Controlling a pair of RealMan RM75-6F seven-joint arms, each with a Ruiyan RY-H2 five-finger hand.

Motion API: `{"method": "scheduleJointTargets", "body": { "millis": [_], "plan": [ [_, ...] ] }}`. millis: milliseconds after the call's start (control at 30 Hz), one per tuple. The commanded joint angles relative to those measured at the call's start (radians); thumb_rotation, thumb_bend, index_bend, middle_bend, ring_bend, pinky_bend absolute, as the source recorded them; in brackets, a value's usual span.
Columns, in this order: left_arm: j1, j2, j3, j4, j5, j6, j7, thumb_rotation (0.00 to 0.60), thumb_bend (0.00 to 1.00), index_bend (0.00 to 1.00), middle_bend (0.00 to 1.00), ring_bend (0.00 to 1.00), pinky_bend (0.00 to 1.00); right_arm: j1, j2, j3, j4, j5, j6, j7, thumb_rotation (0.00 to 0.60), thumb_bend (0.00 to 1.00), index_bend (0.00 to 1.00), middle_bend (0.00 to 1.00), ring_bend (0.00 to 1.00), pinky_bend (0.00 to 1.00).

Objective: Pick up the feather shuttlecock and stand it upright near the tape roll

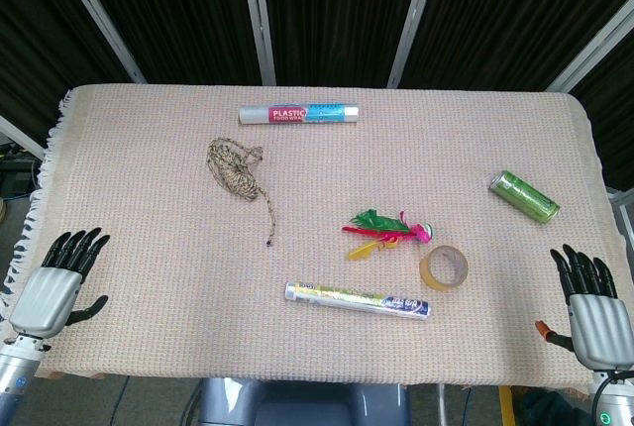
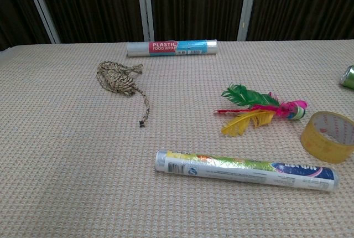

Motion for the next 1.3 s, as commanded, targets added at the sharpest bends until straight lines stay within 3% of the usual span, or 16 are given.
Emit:
{"method": "scheduleJointTargets", "body": {
  "millis": [33, 333, 533, 633, 767, 1067, 1300],
  "plan": [
    [-0.001, -0.001, 0.0, 0.001, -0.002, -0.002, -0.001, 0.6, 0.25, 0.0, 0.0, 0.0, 0.0, 0.001, -0.003, 0.0, -0.001, 0.0, 0.0, -0.007, 0.6, 0.03, 0.0, 0.0, 0.0, 0.0],
    [0.0, 0.004, -0.005, -0.011, -0.005, 0.004, -0.003, 0.6, 0.25, 0.0, 0.0, 0.0, 0.0, 0.015, -0.006, -0.002, 0.005, 0.001, -0.03, 0.006, 0.6, 0.03, 0.02, 0.0, 0.0, 0.0],
    [0.003, 0.012, -0.012, -0.012, -0.014, 0.012, -0.024, 0.6, 0.25, 0.0, 0.0, 0.0, 0.0, 0.074, -0.05, 0.007, 0.014, -0.054, -0.08, 0.007, 0.6, 0.05, 0.2, 0.0, 0.0, 0.0],
    [-0.004, 0.015, -0.017, -0.013, -0.025, -0.003, -0.032, 0.6, 0.25, 0.0, 0.0, 0.0, 0.0, 0.139, -0.089, 0.024, 0.0, -0.109, -0.126, -0.064, 0.6, 0.09, 0.29, 0.0, 0.0, 0.0],
    [-0.012, 0.015, -0.015, -0.011, -0.028, -0.019, -0.041, 0.6, 0.25, 0.0, 0.0, 0.0, 0.0, 0.217, -0.159, 0.056, -0.023, -0.117, -0.201, -0.157, 0.6, 0.12, 0.33, 0.0, 0.0, 0.0],
    [-0.024, 0.012, -0.03, 0.003, -0.068, -0.052, -0.051, 0.6, 0.25, 0.0, 0.0, 0.0, 0.0, 0.375, -0.274, 0.131, -0.035, 0.001, -0.397, -0.329, 0.6, 0.12, 0.32, 0.0, 0.0, 0.0],
    [-0.032, 0.001, -0.043, 0.015, -0.109, -0.077, -0.035, 0.6, 0.25, 0.0, 0.0, 0.0, 0.0, 0.489, -0.364, 0.185, 0.058, 0.145, -0.521, -0.387, 0.6, 0.12, 0.31, 0.0, 0.0, 0.0]
  ]
}}
